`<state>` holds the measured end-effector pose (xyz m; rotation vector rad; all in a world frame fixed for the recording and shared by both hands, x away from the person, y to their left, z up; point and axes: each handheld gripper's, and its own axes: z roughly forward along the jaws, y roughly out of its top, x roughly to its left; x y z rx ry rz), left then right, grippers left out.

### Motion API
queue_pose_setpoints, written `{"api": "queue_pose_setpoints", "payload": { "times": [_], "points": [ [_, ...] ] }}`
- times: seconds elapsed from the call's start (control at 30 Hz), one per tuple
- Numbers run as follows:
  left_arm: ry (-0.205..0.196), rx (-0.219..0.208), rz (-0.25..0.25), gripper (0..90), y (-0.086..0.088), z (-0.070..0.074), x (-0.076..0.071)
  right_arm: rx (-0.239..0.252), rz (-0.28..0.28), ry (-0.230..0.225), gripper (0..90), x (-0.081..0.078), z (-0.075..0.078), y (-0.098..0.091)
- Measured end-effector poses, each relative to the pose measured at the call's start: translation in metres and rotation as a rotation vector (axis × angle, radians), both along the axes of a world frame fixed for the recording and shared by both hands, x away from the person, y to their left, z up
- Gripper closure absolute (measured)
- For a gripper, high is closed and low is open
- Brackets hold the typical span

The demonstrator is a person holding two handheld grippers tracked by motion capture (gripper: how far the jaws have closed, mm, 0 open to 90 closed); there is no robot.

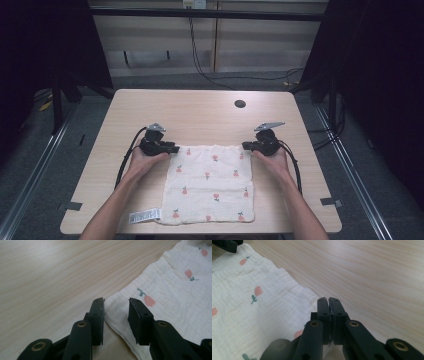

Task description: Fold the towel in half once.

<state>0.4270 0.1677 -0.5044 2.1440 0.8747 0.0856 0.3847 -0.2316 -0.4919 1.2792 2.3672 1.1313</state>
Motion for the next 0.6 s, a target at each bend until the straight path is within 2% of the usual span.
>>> {"api": "queue_pose_setpoints", "payload": {
  "times": [0.07,0.13,0.2,0.3,0.47,0.53,0.6],
  "points": [
    [-0.003,0.004,0.000,68.2,-0.003,0.000,0.002,0.004,-0.004,0.000,88.1,0.000,0.001,-0.002],
    [0.025,-0.022,-0.028,74.3,-0.008,-0.001,-0.001,0.010,-0.003,0.000,88.1,0.000,0.000,-0.004],
    [-0.004,0.002,-0.048,79.9,-0.014,-0.001,-0.005,0.027,-0.002,-0.003,88.1,-0.001,0.000,-0.005],
    [0.000,-0.020,-0.038,85.9,-0.011,0.000,-0.005,0.042,0.017,-0.006,88.2,-0.003,0.002,-0.004],
    [-0.005,-0.030,-0.031,86.1,-0.005,0.003,-0.007,0.048,0.024,-0.009,88.2,-0.005,0.004,-0.004],
    [-0.005,-0.061,-0.018,85.4,0.000,0.005,-0.010,0.071,0.013,-0.012,88.2,-0.004,0.004,-0.007],
    [-0.007,-0.070,-0.011,85.1,0.001,0.006,-0.012,0.080,0.011,-0.016,88.1,-0.005,0.004,-0.007]
  ]
}}
